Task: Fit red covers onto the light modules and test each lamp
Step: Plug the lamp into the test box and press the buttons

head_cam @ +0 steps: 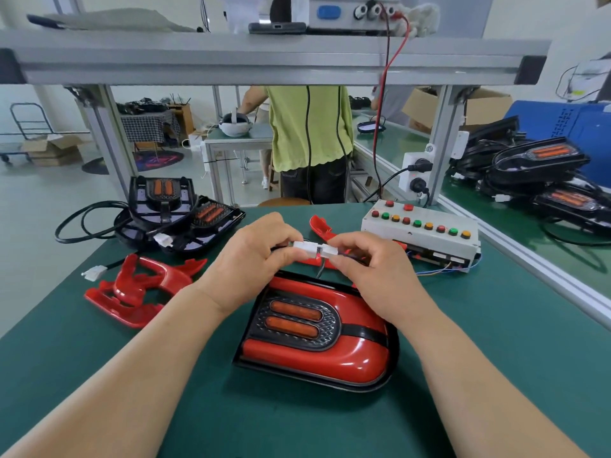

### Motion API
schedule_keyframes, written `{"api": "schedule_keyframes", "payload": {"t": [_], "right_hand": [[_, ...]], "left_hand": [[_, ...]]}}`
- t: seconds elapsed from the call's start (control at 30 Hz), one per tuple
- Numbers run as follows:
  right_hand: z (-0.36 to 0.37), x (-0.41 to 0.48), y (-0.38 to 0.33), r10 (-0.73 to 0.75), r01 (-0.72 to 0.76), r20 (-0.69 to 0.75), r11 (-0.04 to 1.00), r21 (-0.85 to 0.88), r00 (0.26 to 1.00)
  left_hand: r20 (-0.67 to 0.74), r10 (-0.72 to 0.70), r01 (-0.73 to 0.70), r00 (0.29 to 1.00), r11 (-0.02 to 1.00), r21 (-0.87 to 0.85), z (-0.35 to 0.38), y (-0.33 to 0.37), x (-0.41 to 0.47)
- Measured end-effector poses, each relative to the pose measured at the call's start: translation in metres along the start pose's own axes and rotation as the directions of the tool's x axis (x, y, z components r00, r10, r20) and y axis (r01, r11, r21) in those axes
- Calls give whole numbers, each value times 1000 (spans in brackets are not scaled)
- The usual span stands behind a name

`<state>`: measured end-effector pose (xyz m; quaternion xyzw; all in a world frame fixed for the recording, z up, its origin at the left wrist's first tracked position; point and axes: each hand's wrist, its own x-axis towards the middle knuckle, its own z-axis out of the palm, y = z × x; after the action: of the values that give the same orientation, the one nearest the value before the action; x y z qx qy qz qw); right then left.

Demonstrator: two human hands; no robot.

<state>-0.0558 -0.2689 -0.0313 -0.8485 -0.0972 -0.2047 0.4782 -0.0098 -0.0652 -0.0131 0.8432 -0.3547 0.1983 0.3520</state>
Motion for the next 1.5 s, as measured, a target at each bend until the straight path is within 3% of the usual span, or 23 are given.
{"api": "schedule_keyframes", "payload": {"t": [0.27, 0.7, 0.87, 1.1, 1.3, 1.5], "right_hand": [[-1, -1, -3, -6, 6, 25, 1000, 4, 1000], [1, -1, -7, -37, 41, 36, 994, -106, 999], [0, -2, -9, -52, 51, -35, 999, -17, 998], [1, -1, -8, -47, 50, 48, 997, -64, 998], [0, 3, -5, 10, -17, 66, 995, 100, 998], [1, 9, -1, -9, 3, 77, 997, 78, 997]], "left_hand": [[-54, -67, 61, 996, 992, -110, 1, 7, -3], [3, -57, 57, 998, 998, -21, 1, 9, -3], [-4, -127, 127, 992, 988, -86, 0, 10, -2], [67, -146, 152, 987, 983, -105, 0, 9, -2], [59, -153, 161, 986, 976, -150, 4, 7, 1], [79, -170, 181, 982, 970, -162, 7, -2, 3]]}}
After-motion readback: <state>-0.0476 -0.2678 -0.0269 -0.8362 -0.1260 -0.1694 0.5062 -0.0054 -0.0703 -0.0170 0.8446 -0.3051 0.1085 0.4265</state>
